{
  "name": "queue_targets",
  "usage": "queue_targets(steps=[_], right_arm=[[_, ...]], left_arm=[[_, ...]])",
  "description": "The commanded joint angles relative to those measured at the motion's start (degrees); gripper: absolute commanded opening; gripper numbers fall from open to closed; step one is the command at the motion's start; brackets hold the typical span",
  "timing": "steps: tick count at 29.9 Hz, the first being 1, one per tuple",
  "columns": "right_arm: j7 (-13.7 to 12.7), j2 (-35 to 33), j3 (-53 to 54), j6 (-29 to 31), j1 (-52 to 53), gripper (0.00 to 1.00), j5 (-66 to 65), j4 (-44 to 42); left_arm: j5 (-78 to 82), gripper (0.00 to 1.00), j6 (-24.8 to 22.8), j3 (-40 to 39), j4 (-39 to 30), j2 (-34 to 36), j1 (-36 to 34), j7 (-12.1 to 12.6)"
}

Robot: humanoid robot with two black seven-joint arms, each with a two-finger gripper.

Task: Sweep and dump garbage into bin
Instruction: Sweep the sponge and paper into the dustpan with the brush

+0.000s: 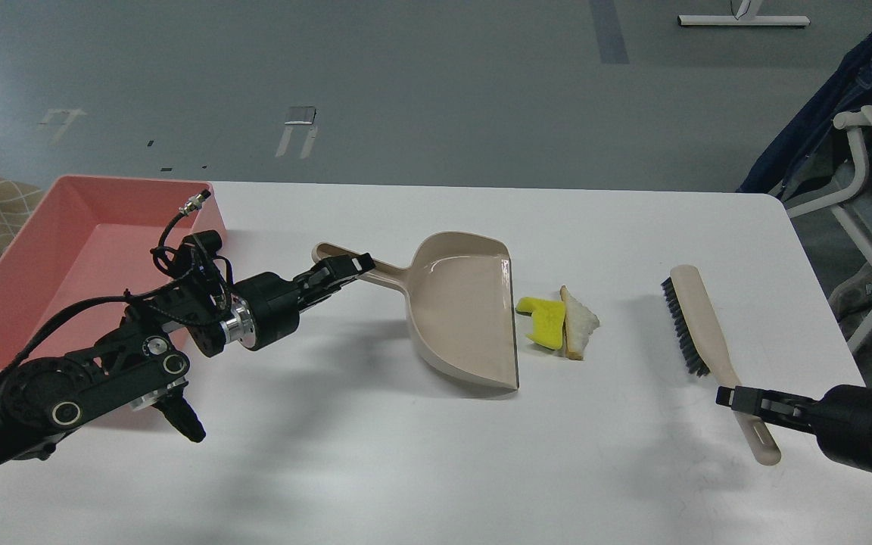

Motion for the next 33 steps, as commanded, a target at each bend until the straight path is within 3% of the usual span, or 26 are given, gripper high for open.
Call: queue_targets(steps=[1,17,33], right_arm=[[-0.8,0.2,0.0,0.0,0.0,0.0,0.0,0.1],[-2.6,7.7,-0.5,1.2,1.8,0.0,0.0,-0.7],[-1.8,16.5,-0.8,2.9,5.0,0.0,1.0,-4.1]], left_arm=[[0.1,0.0,-0.2,0.3,0.0,-0.2,0.0,0.0],[0.1,0.0,-0.3,0.3,0.0,-0.9,0.1,0.0],[0.1,0.0,-0.3,0.3,0.0,-0.9,-0.1,0.0]])
